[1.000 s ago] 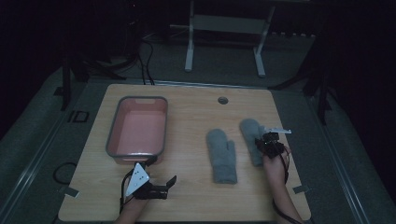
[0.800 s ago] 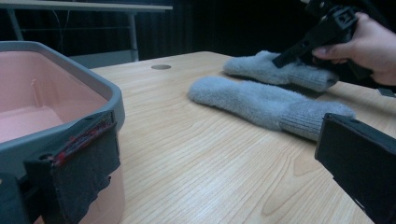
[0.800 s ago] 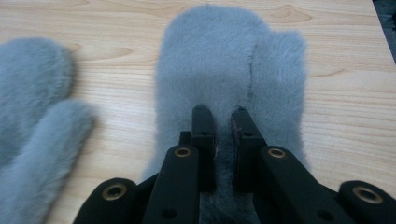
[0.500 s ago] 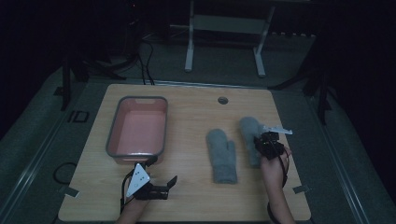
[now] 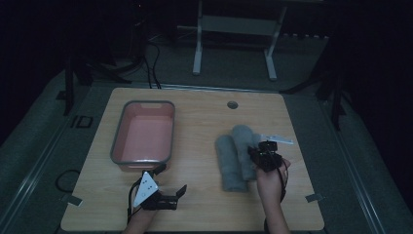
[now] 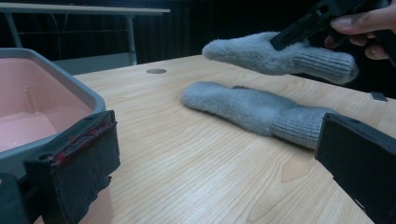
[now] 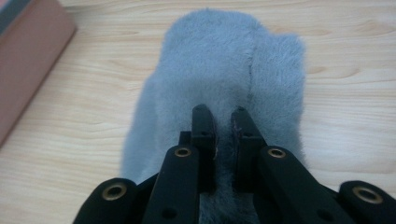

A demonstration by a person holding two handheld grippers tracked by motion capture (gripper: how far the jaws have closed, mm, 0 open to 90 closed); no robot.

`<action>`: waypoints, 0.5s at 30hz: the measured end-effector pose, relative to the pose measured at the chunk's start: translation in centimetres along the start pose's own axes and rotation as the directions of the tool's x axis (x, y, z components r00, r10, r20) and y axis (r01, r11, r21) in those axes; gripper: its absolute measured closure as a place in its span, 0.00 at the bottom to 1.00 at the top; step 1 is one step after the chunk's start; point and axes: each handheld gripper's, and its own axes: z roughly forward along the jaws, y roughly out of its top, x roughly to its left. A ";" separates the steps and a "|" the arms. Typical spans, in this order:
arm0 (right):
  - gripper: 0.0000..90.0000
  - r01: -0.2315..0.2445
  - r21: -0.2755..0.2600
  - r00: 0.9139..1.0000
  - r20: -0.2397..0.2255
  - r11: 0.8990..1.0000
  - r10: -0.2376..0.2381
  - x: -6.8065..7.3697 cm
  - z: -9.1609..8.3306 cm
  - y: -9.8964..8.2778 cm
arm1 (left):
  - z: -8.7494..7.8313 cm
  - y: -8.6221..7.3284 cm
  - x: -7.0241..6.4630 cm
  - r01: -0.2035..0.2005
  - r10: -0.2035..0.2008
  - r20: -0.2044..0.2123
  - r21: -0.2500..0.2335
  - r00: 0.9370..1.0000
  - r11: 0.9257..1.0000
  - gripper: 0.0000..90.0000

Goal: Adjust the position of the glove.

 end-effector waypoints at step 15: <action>0.92 0.033 -0.011 0.999 -0.030 0.999 -0.033 4.1 0.8 -2.1 | 0.6 0.7 -0.6 0.021 -0.021 0.024 -0.027 0.999 0.999 0.00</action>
